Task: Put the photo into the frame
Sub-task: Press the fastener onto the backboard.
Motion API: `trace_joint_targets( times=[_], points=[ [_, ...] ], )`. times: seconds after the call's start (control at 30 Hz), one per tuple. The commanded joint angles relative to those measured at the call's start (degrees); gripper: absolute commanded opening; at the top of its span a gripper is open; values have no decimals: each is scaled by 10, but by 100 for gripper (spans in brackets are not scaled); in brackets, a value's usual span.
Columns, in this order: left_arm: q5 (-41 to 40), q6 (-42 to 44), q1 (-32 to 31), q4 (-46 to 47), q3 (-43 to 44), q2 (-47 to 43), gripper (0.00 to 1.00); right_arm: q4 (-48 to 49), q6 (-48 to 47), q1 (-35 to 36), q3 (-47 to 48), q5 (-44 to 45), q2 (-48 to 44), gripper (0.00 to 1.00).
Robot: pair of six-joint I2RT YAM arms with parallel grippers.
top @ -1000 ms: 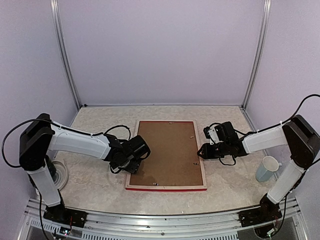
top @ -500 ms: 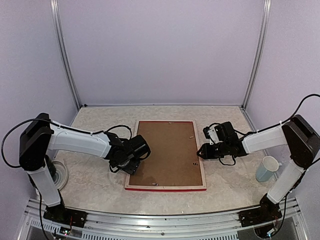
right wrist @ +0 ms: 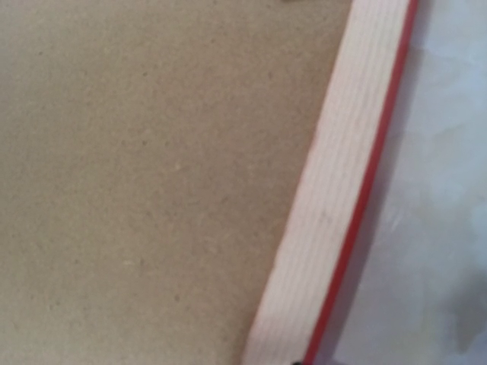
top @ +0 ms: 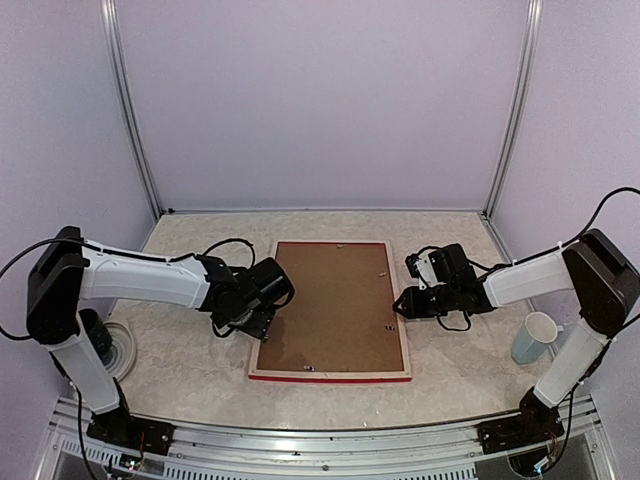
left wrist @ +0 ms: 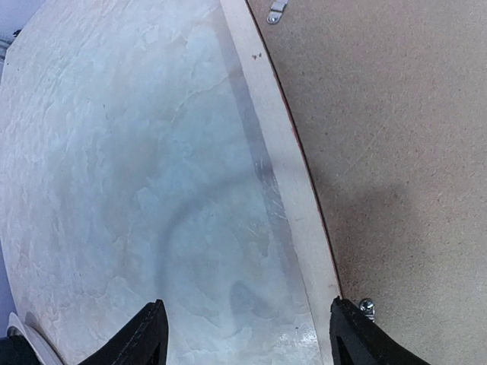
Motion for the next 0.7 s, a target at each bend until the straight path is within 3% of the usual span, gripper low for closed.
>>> trace_joint_targets(
  times=[0.0, 0.3, 0.67],
  points=[
    [33, 2, 9, 25, -8, -44, 72, -4, 1, 10, -5, -10, 16, 26],
    [163, 23, 44, 98, -75, -66, 75, -1, 1, 10, -7, -9, 14, 27],
    [190, 24, 56, 134, -96, -56, 75, 2, 1, 9, -10, -11, 13, 26]
  ],
)
